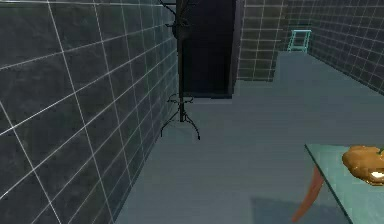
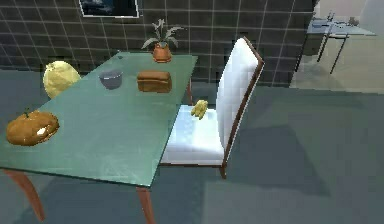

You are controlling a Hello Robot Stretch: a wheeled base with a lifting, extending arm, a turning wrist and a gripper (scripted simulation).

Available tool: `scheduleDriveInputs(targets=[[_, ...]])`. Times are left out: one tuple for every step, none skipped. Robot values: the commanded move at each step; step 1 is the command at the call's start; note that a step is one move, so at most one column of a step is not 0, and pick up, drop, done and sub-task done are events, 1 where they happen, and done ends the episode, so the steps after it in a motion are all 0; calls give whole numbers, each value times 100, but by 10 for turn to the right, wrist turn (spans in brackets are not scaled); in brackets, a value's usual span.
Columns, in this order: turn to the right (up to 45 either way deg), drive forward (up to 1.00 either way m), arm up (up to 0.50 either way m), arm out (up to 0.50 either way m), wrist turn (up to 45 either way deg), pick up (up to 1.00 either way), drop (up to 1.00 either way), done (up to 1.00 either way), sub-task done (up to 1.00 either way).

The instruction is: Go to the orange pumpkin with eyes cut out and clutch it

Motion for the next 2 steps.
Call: scheduleDriveInputs(targets=[[60,0,0,0,0,0,0,0,0],[0,100,0,0,0,0,0,0,0]])
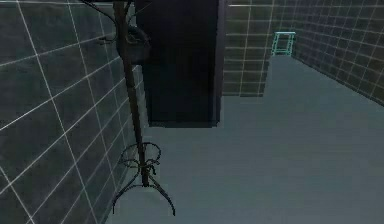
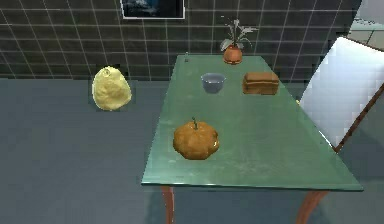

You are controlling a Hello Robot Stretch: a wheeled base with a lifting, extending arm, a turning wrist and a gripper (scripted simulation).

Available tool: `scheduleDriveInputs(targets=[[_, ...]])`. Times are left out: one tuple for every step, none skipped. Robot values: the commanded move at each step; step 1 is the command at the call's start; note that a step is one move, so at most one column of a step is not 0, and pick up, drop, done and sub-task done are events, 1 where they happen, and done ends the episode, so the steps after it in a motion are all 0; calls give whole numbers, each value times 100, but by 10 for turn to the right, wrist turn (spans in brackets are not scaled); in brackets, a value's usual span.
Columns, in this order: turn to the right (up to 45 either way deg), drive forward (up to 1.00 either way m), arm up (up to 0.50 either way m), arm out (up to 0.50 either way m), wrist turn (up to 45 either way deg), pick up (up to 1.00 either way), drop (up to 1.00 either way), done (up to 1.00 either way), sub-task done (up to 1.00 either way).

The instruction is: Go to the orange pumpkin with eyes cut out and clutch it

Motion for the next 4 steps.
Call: scheduleDriveInputs(targets=[[30,0,0,0,0,0,0,0,0],[0,45,0,0,0,0,0,0,0],[450,0,0,0,0,0,0,0,0],[150,0,0,0,0,0,0,0,0]])
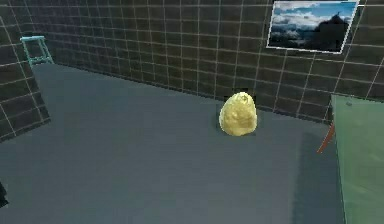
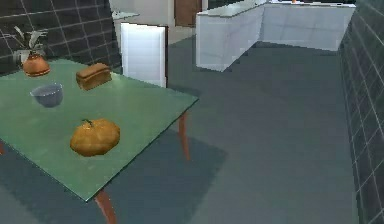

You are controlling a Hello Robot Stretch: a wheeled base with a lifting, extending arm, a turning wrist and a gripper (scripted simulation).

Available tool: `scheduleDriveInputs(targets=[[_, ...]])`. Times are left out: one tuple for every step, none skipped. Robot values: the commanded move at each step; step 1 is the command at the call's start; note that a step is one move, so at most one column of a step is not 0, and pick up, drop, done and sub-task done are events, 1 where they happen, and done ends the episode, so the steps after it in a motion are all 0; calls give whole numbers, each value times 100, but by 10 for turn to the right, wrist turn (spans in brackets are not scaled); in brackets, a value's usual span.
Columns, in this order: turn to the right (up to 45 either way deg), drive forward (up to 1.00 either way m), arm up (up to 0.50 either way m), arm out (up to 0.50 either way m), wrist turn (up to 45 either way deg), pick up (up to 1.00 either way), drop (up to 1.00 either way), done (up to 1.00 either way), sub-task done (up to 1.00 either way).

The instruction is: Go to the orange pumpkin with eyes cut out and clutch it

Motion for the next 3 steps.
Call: scheduleDriveInputs(targets=[[0,45,0,0,0,0,0,0,0],[300,0,0,0,0,0,0,0,0],[0,100,0,0,0,0,0,0,0]])
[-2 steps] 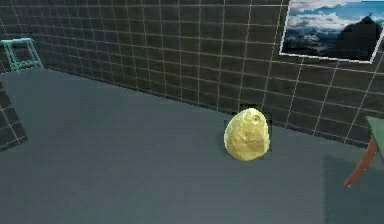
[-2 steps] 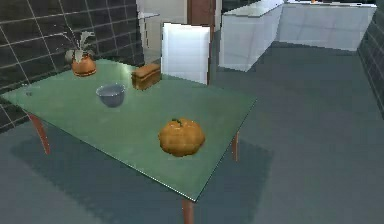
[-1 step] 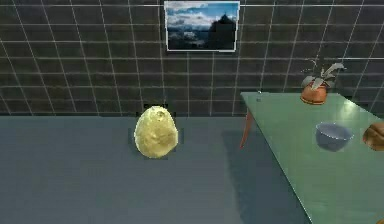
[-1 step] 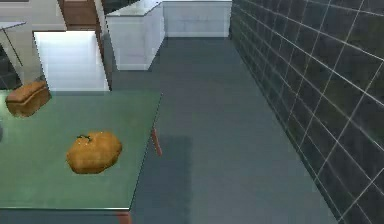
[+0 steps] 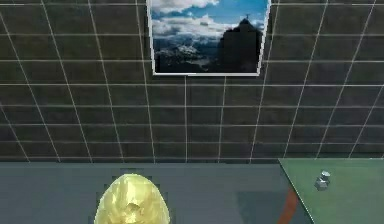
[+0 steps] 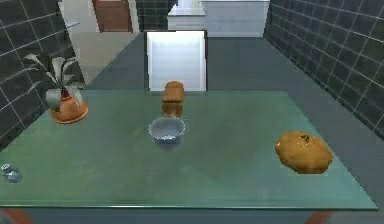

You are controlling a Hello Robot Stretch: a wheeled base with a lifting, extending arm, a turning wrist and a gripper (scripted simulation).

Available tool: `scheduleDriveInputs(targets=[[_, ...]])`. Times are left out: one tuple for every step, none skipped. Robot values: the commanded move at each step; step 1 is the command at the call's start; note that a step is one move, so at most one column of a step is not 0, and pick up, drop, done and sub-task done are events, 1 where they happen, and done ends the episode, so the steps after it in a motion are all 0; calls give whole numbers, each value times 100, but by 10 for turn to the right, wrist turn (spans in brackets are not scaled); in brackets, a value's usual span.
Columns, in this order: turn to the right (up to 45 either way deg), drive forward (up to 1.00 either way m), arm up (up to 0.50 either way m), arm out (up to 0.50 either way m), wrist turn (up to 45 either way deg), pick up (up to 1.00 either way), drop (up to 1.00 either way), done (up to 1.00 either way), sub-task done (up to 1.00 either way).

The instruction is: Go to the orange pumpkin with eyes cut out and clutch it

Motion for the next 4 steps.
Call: scheduleDriveInputs(targets=[[0,20,0,0,0,0,0,0,0],[420,0,0,0,0,0,0,0,0],[450,0,0,0,0,0,0,0,0],[450,0,0,0,0,0,0,0,0]])
